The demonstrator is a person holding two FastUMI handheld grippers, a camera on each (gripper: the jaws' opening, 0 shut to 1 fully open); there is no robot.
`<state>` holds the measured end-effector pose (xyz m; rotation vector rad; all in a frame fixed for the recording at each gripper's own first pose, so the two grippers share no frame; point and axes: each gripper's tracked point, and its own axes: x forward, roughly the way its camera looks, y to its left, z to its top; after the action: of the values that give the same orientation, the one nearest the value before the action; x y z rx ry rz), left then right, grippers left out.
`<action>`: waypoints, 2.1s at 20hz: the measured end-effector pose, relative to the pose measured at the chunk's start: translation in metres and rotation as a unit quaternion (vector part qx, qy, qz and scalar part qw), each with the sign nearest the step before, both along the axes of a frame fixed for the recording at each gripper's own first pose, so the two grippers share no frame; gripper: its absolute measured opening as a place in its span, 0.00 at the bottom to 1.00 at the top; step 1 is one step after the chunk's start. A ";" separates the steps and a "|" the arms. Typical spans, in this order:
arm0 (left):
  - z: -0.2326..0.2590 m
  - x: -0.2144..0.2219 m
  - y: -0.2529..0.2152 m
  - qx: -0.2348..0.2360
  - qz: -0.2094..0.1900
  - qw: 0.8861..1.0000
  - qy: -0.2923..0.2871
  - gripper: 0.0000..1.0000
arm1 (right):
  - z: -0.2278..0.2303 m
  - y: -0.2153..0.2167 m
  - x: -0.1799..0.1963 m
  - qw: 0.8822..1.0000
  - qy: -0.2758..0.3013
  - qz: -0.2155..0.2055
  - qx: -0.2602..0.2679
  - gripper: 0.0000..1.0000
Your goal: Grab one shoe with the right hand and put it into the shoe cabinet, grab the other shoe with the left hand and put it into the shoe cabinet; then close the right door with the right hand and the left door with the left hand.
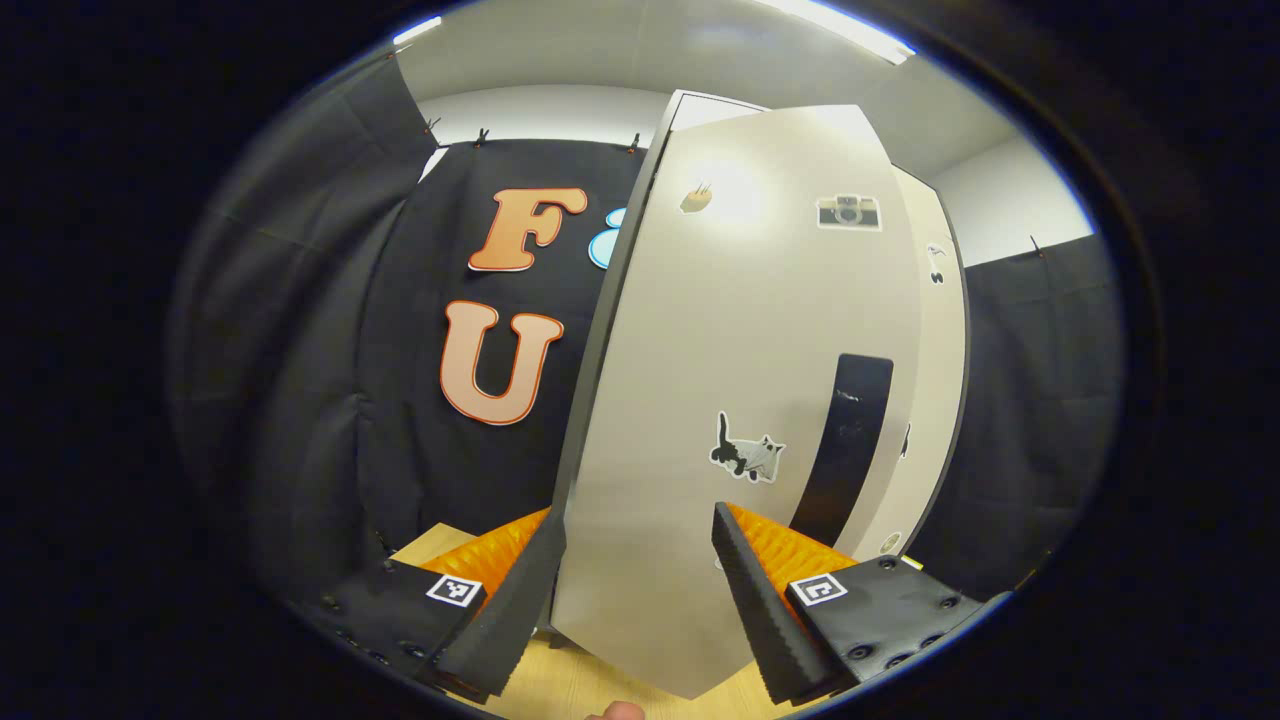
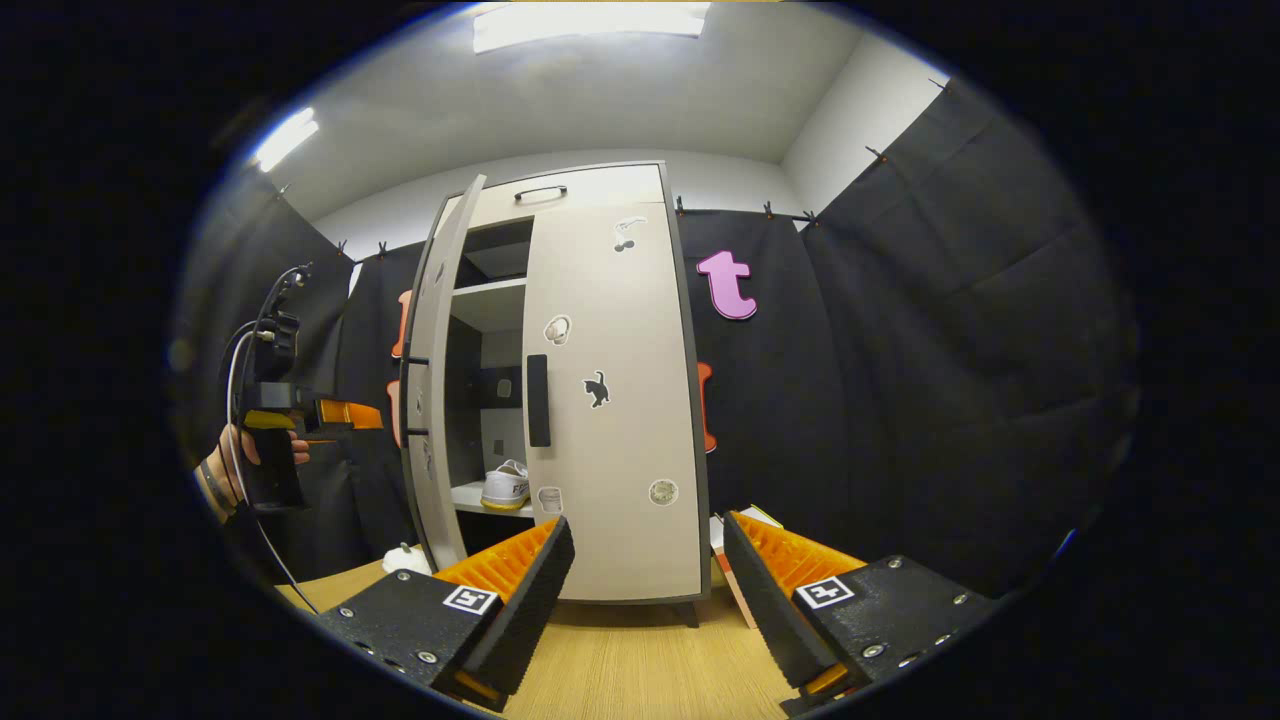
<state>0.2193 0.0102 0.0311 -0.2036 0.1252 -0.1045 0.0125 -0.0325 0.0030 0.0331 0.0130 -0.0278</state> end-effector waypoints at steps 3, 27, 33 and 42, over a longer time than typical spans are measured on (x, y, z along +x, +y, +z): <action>0.001 0.003 -0.015 -0.009 -0.016 1.000 0.000 0.96 | -0.002 -0.005 -0.001 1.000 0.004 -0.007 -0.003 0.93; -0.017 0.095 -0.110 0.043 -0.063 0.997 0.001 0.96 | -0.016 -0.020 0.015 1.000 0.015 -0.027 -0.004 0.93; -0.019 0.099 -0.112 0.050 -0.054 0.997 -0.002 0.96 | -0.018 -0.026 0.015 0.999 0.017 -0.034 -0.009 0.93; 0.032 -0.003 -0.097 0.062 -0.059 0.995 -0.060 0.96 | -0.015 -0.030 0.007 0.999 0.014 -0.026 -0.023 0.93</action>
<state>0.2161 -0.0867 0.0636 -0.0662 0.0243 -0.2254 0.0194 -0.0620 -0.0120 -0.0124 0.0386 -0.0796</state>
